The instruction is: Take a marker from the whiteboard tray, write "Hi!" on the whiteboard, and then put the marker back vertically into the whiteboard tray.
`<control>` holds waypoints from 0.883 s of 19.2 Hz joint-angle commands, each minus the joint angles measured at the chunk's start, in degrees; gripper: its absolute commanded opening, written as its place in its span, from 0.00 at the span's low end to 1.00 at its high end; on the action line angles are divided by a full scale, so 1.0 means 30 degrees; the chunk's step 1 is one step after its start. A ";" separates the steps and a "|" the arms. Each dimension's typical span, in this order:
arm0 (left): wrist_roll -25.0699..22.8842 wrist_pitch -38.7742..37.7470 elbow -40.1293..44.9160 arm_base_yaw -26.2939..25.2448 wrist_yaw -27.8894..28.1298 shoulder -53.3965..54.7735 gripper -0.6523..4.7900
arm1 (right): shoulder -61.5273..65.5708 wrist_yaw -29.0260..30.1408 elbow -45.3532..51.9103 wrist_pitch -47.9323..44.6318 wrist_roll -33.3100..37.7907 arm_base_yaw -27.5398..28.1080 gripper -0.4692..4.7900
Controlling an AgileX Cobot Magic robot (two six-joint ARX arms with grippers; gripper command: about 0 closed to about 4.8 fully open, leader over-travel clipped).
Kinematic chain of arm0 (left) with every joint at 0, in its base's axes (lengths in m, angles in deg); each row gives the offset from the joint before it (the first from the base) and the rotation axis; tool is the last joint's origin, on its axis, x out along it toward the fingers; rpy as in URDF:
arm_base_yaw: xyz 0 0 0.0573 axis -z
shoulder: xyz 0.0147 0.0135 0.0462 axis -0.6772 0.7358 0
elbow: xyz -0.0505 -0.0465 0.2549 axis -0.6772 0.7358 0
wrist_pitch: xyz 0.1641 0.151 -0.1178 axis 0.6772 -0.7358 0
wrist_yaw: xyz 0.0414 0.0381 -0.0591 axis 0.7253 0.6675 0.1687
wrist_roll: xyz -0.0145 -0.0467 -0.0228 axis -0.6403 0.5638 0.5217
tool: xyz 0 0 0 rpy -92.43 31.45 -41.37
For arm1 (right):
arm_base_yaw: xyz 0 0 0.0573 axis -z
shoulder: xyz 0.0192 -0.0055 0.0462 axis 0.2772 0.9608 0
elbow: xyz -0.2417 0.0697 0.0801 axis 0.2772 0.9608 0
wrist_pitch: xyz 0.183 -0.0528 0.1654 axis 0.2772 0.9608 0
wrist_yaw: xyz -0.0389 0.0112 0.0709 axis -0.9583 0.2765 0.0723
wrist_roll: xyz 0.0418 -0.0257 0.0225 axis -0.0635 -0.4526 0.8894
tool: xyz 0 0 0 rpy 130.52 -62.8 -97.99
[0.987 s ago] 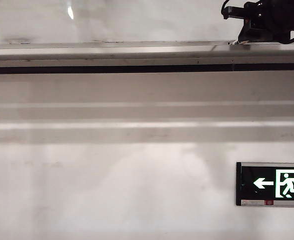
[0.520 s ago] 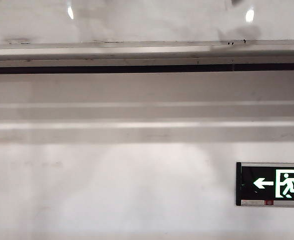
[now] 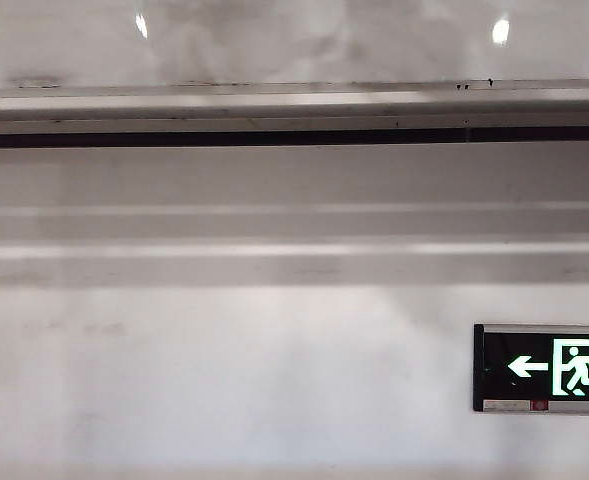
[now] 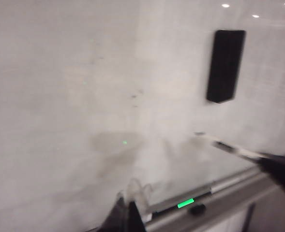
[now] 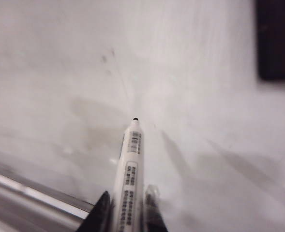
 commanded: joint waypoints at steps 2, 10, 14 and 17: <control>-0.2164 0.0051 -0.0109 0.0022 -0.1107 -0.0051 0.11 | 0.2251 -0.3337 -0.1596 -0.0459 -0.0845 -0.1581 0.08; -0.2171 -0.0925 -0.0109 0.0022 -0.1435 -0.0058 0.11 | 0.3949 -0.3526 -0.1909 -0.2076 -0.0845 -0.0721 0.08; -0.2616 -0.2521 -0.0109 0.0044 -0.1005 -0.0051 0.11 | 0.3949 -0.3424 -0.1938 -0.2120 -0.0838 -0.0262 0.08; -0.2674 -0.3002 -0.0109 0.0772 0.0386 -0.0058 0.11 | 0.3956 -0.3417 -0.1938 -0.2200 -0.0838 -0.0255 0.08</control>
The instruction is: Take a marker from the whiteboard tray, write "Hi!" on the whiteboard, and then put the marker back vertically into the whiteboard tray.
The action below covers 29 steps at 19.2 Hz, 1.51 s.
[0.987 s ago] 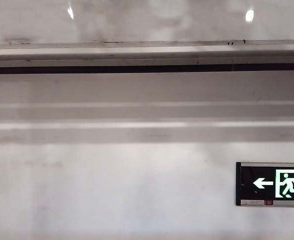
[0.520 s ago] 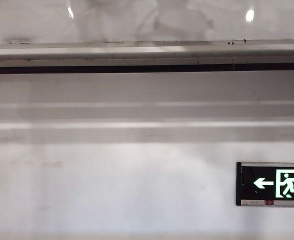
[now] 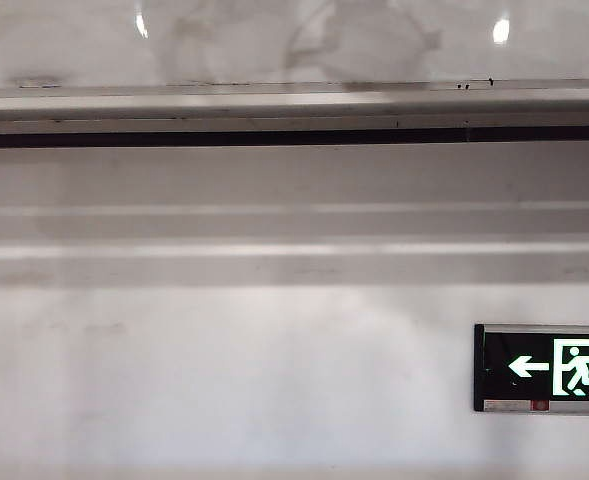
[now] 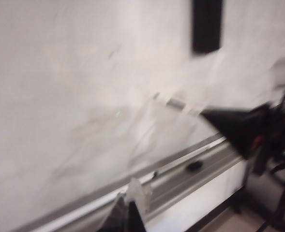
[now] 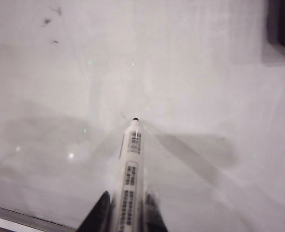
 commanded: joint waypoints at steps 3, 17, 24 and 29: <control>-0.0146 0.0386 -0.0095 0.1035 0.1260 -0.0029 0.11 | 0.0342 0.0102 -0.0117 -0.0627 0.0007 0.0146 0.08; -0.0138 0.0517 -0.0095 0.1144 0.1275 -0.0044 0.11 | 0.0539 0.0474 -0.0117 0.2747 0.0831 0.0597 0.08; -0.0138 0.0510 -0.0095 0.1144 0.1275 -0.0044 0.11 | 0.0036 0.1326 -0.0117 0.3075 0.0874 0.0590 0.08; -0.0138 0.0517 -0.0095 0.1144 0.1275 -0.0044 0.11 | -0.0736 0.1880 -0.0117 0.1617 0.0051 0.0656 0.08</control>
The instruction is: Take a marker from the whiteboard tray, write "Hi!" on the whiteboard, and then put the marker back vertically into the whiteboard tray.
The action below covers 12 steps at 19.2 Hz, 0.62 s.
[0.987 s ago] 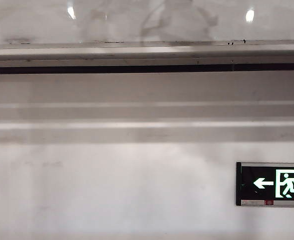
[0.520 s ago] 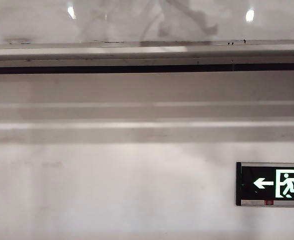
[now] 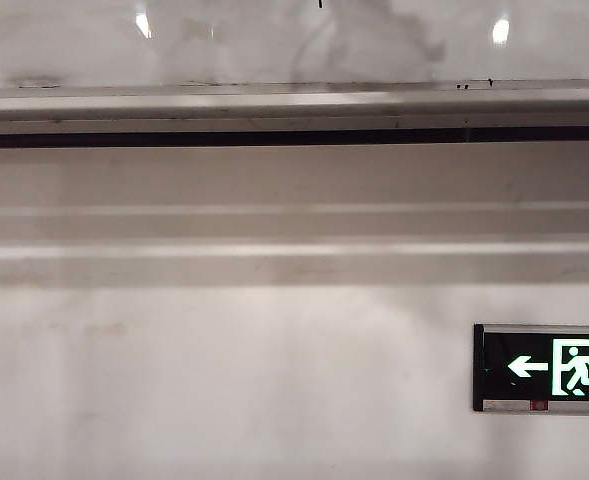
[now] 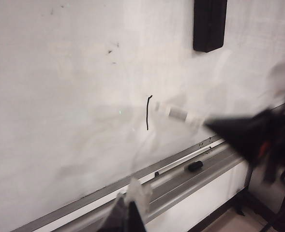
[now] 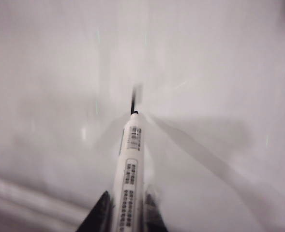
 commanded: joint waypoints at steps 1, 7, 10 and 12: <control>-0.0051 0.0386 -0.0095 -0.0022 -0.0007 -0.0051 0.11 | -0.0007 0.0707 -0.0066 -0.1122 -0.0699 0.0175 0.08; -0.0051 0.0393 -0.0095 -0.0022 0.0000 -0.0051 0.11 | 0.0087 0.1239 -0.0058 -0.0226 -0.0692 0.0342 0.08; -0.0051 0.0393 -0.0095 -0.0022 -0.0007 -0.0051 0.11 | 0.0277 0.0772 -0.0044 -0.0211 -0.0692 0.0342 0.08; -0.0051 0.0386 -0.0095 -0.0022 -0.0007 -0.0051 0.11 | 0.0386 0.0852 -0.0044 -0.0255 -0.0692 0.0350 0.08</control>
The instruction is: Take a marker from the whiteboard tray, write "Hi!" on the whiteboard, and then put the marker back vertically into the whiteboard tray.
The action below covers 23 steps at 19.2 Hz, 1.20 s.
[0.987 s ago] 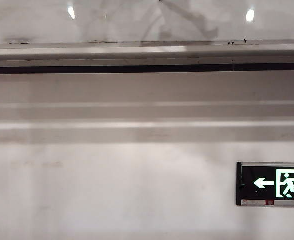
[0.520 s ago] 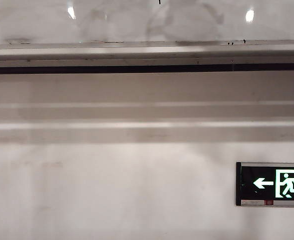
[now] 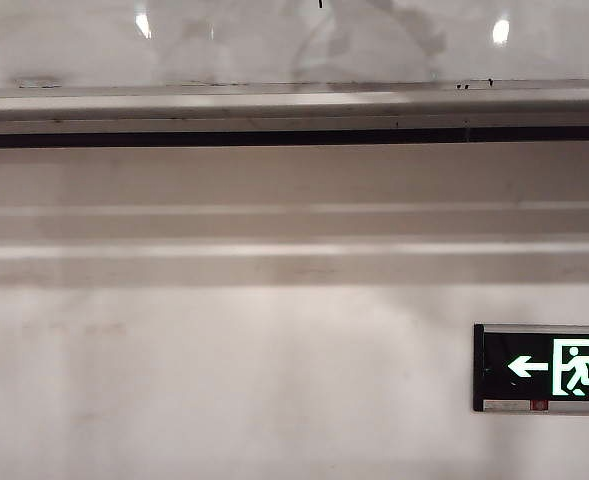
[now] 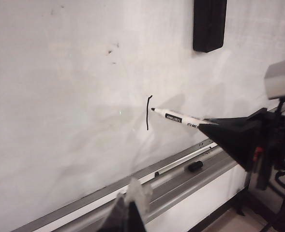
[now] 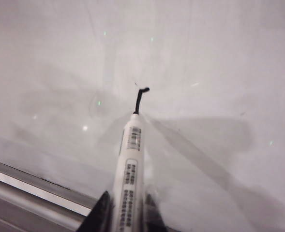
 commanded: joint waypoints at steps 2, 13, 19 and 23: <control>-0.0051 0.0386 -0.0095 -0.0015 -0.0007 -0.0044 0.11 | 0.0117 0.0058 -0.0066 -0.0248 -0.0051 0.0000 0.08; -0.0051 0.0386 -0.0095 -0.0015 -0.0007 -0.0044 0.11 | 0.0073 -0.1821 -0.0080 -0.0197 -0.0066 0.0284 0.08; -0.0051 0.0386 -0.0095 -0.0015 -0.0007 -0.0051 0.11 | -0.0306 -0.2922 -0.0080 0.1071 -0.0058 0.0481 0.08; -0.0051 0.0386 -0.0095 -0.0015 0.0000 -0.0044 0.11 | -0.0772 -0.2681 -0.0080 0.1042 -0.0058 0.0474 0.08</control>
